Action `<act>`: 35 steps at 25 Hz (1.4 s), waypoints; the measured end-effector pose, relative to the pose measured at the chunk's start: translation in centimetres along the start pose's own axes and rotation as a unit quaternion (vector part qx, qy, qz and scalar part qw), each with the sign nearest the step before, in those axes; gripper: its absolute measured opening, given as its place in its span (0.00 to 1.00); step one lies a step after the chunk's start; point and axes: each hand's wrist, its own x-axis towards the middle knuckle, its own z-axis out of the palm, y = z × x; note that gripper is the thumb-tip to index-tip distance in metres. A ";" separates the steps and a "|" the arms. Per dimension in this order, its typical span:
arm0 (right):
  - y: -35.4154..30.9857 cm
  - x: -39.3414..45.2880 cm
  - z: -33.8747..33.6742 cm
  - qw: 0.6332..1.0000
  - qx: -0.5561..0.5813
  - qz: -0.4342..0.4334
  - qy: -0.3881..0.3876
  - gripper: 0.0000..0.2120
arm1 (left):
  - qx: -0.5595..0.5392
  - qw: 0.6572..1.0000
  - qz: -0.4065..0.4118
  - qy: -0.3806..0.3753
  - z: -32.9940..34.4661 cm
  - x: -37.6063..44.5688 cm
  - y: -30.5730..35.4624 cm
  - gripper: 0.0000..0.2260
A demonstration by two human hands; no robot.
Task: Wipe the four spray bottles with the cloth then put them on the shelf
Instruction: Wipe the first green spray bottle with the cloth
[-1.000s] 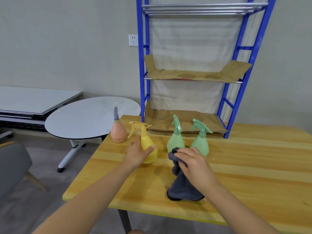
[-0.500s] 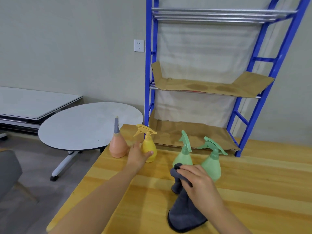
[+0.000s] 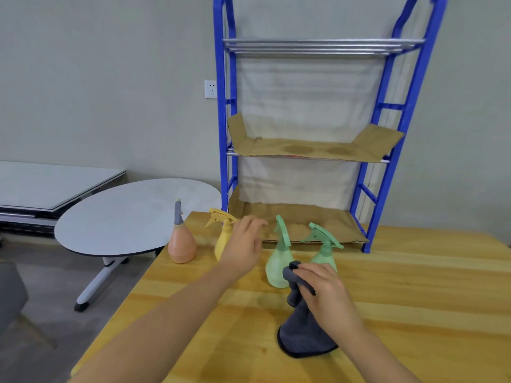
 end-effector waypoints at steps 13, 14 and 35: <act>1.2 -3.3 -5.7 0.998 -0.064 0.001 0.024 0.10 | 0.169 0.929 0.107 -0.311 -2.9 5.1 8.3 0.12; 1.1 -3.5 -5.9 0.998 -0.062 -0.013 0.024 0.10 | 0.143 0.933 0.100 -0.316 -3.2 4.4 8.5 0.12; -0.3 -3.6 -0.1 0.956 -0.204 -0.205 -0.043 0.13 | -0.062 0.958 0.048 -0.276 -4.7 -1.2 8.3 0.07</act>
